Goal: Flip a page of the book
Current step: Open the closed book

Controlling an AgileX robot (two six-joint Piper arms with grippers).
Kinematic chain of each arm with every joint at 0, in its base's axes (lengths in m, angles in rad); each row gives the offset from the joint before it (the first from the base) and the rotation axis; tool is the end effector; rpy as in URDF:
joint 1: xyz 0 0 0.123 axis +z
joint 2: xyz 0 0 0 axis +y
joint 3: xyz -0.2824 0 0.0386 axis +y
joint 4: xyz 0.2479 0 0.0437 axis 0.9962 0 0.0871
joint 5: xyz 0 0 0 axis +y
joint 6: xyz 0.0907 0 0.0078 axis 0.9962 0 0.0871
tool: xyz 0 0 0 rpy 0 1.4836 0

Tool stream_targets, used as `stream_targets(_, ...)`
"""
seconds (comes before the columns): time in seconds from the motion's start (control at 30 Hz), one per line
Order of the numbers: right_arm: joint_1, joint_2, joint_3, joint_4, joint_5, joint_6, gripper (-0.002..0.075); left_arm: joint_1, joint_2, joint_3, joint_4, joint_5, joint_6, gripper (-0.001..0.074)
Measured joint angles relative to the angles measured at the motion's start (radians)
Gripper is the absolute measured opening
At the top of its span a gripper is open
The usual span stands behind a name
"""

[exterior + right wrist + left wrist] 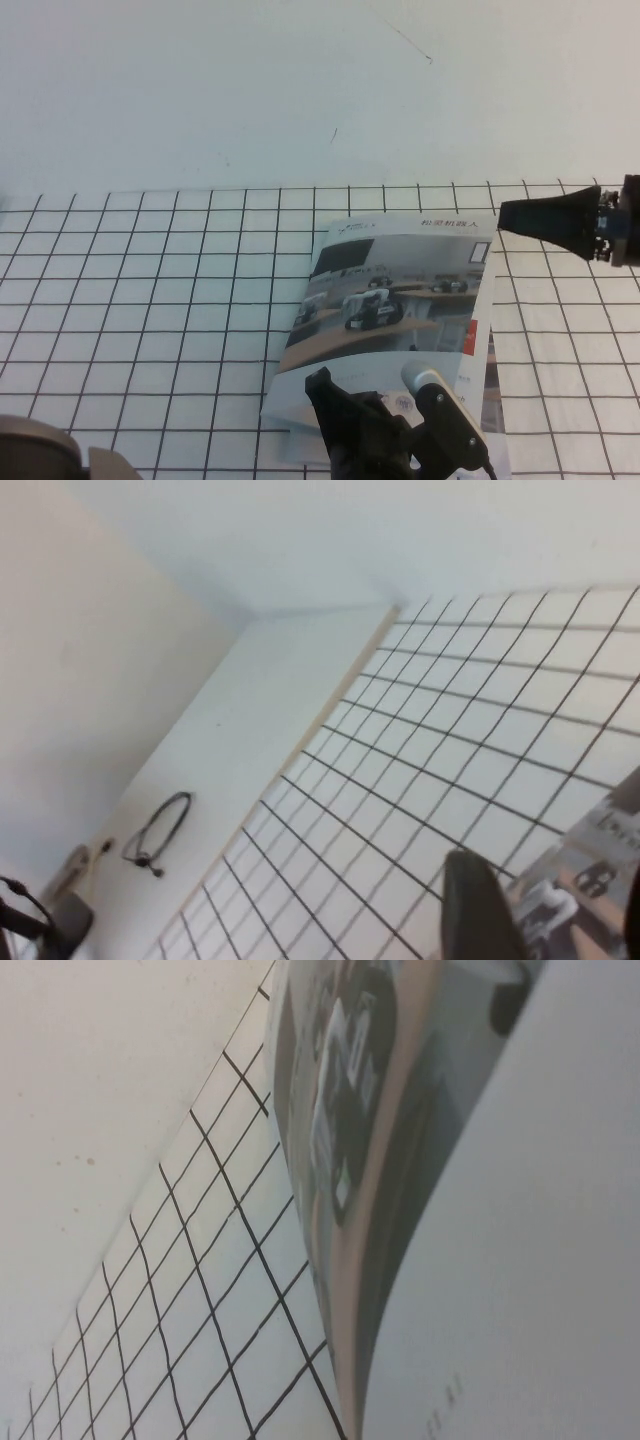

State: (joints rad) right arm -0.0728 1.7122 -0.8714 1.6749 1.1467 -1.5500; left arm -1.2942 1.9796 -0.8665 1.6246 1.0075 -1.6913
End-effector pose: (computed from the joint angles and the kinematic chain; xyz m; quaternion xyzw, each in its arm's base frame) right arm 0.3142 0.0599 0.2223 -0.1394 0.7660 0.5050 0.3725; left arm 0.1628 -0.2917 0.1244 0.3757 0.7585 0.1968 0.4947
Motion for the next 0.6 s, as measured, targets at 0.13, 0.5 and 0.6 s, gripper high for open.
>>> stream_targets(0.13,0.013,-0.033,0.000,-0.188,-0.020,0.067,0.0120,0.000,0.000,0.000,0.009,0.009,-0.002,-0.0002)
stream_targets(0.5,0.279,0.028,0.002,-0.498,-0.474,0.395,0.0007,0.000,0.000,0.000,0.047,0.029,-0.002,-0.0002)
stream_targets(0.6,0.342,0.085,0.002,-0.501,-0.557,0.431,0.0006,0.000,0.000,0.000,0.049,0.040,-0.002,-0.0002)
